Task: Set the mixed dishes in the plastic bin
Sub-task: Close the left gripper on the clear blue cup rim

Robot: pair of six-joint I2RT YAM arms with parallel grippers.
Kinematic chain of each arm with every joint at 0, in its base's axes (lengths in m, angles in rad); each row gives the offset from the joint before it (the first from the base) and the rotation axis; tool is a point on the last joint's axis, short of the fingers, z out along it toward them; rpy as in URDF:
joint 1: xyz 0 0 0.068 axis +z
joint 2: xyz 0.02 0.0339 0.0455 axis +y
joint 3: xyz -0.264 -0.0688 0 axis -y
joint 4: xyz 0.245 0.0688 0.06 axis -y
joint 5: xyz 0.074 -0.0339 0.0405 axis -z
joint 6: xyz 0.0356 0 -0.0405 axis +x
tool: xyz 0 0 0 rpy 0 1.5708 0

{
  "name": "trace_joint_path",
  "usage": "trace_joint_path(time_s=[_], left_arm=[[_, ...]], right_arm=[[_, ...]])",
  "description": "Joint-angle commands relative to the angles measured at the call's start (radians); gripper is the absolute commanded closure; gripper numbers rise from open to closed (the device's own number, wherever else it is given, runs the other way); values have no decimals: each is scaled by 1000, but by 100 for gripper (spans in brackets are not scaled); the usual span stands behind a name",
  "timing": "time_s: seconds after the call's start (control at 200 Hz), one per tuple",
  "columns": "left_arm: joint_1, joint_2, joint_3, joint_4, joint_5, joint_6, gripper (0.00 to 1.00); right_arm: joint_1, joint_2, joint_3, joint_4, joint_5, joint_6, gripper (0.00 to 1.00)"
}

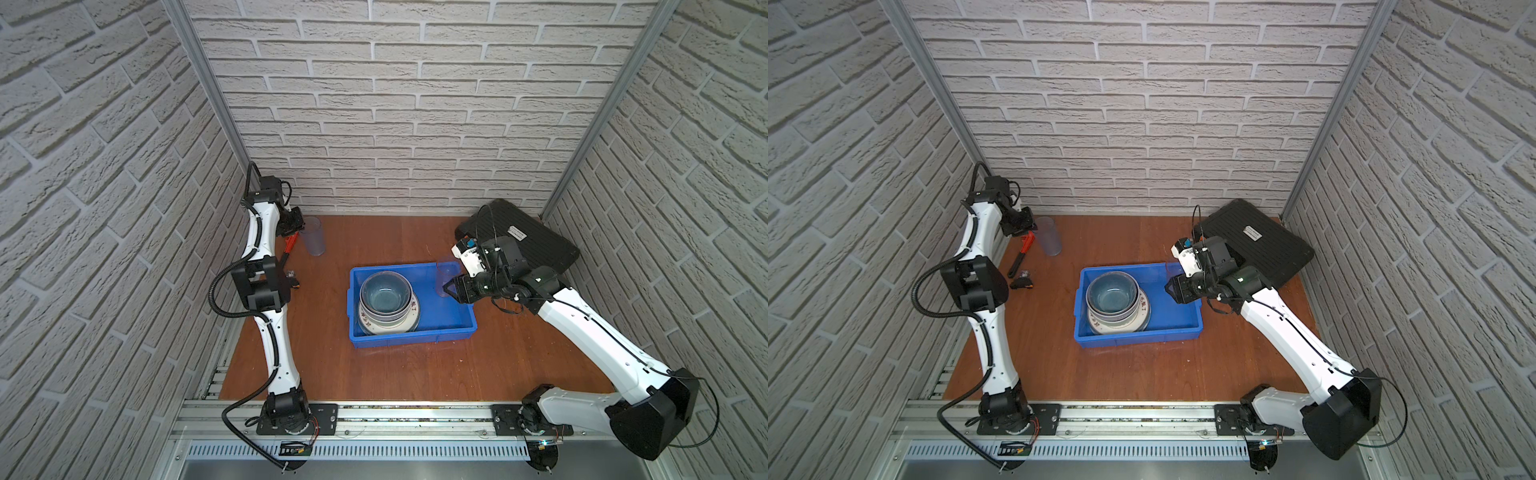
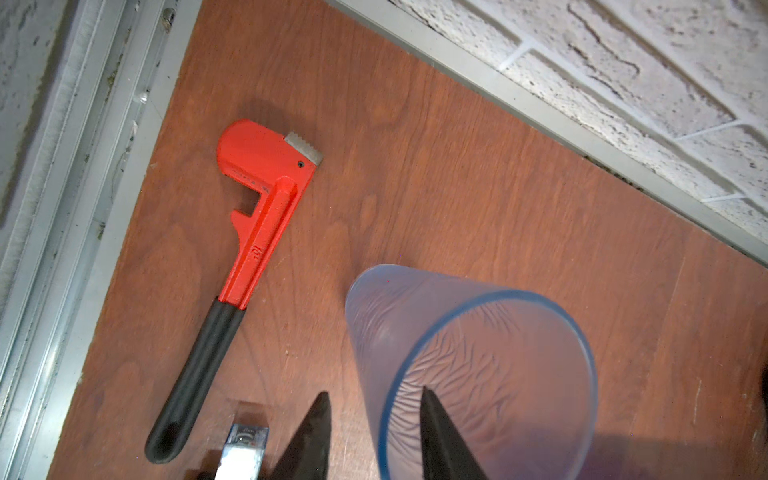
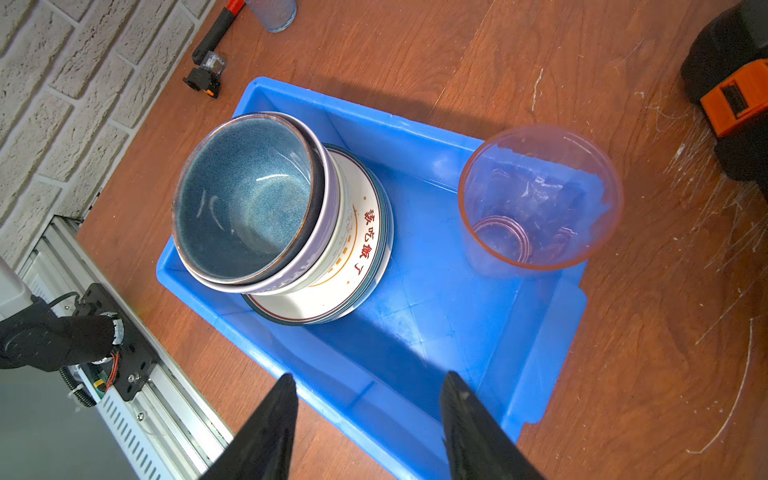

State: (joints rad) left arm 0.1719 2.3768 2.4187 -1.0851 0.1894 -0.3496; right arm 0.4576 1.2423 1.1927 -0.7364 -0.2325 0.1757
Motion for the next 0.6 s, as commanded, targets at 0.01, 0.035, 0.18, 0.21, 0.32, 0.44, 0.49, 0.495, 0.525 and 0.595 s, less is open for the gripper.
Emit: trace_joint_path(time_s=[0.01, 0.035, 0.18, 0.21, 0.32, 0.44, 0.49, 0.495, 0.525, 0.595], left_arm=[[8, 22, 16, -17, 8, 20, 66], [8, 23, 16, -17, 10, 20, 66], [6, 28, 13, -23, 16, 18, 72], [8, 28, 13, -24, 17, 18, 73], [7, 27, 10, -28, 21, 20, 76], [8, 19, -4, -33, 20, 24, 81], [7, 14, -16, -32, 21, 24, 83], [7, 12, -18, -32, 21, 24, 83], [7, 8, -28, -29, 22, 25, 85], [10, -4, -50, -22, 23, 24, 87]], right_arm=[[17, 3, 30, 23, 19, -12, 43], [19, 1, 31, 23, 21, -12, 43], [29, -2, 37, 23, 28, -16, 43], [30, -1, 38, 23, 28, -16, 43], [35, 0, 42, 24, 33, -16, 43], [42, 5, 46, 23, 36, -19, 43], [45, 5, 48, 23, 37, -19, 43], [45, 5, 48, 23, 38, -18, 43], [46, 7, 50, 24, 36, -19, 43], [49, 9, 53, 25, 38, -20, 43]])
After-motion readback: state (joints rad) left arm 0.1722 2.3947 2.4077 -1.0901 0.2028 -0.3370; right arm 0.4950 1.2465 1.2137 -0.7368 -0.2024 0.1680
